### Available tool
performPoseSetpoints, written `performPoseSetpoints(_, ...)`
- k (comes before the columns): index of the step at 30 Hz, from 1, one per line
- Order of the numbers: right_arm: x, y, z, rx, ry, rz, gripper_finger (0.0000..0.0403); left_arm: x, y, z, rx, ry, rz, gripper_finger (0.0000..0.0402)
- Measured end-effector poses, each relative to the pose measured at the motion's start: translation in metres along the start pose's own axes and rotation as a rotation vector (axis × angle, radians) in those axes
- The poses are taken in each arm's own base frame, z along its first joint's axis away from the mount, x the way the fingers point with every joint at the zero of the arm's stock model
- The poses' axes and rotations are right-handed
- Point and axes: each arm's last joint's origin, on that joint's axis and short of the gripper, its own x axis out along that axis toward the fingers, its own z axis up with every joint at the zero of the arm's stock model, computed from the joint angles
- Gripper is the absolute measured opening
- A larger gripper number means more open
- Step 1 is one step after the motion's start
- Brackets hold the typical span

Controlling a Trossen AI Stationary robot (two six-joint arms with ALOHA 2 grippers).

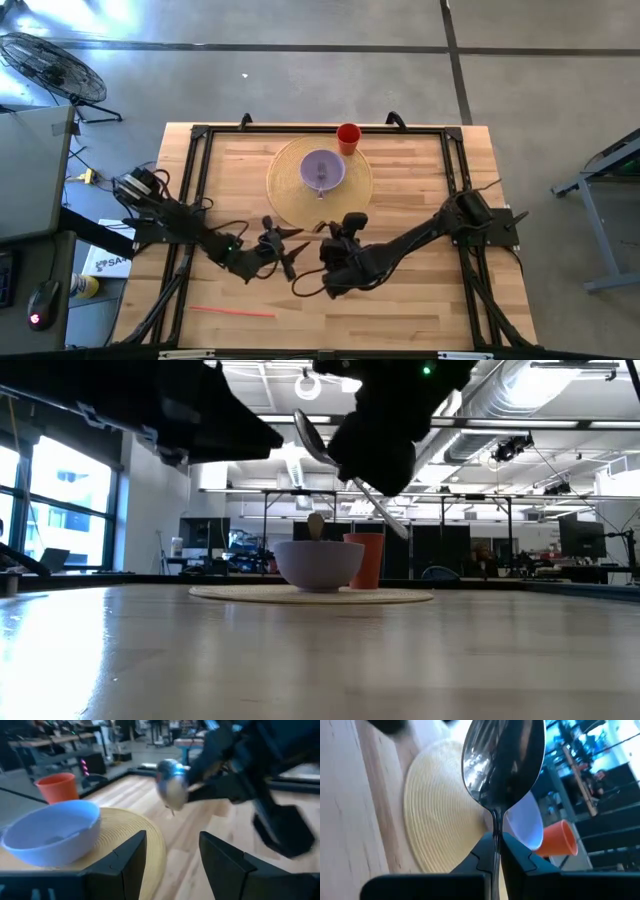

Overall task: Pick & Place Utensil
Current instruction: Put the spoon into the purple bowl

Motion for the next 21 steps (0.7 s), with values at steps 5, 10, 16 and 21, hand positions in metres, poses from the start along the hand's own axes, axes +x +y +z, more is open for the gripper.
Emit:
performPoseSetpoints(5, -0.003, 0.004, 0.009, 0.034, -0.068, -0.009, 0.0005, 0.008, 0.001, 0.002, -0.003, -0.049, 0.013, 0.0179)
performPoseSetpoints(10, -0.001, 0.004, 0.014, 0.045, -0.094, -0.024, 0.0008, 0.021, 0.003, 0.01, -0.018, -0.068, -0.038, 0.0179)
performPoseSetpoints(16, -0.001, 0.003, 0.015, 0.047, -0.097, -0.041, 0.0005, 0.025, -0.003, 0.021, -0.01, -0.089, -0.04, 0.0179)
performPoseSetpoints(21, 0.0, 0.003, 0.015, 0.054, -0.096, -0.037, 0.0008, 0.026, -0.003, 0.026, -0.034, -0.105, 0.06, 0.0178)
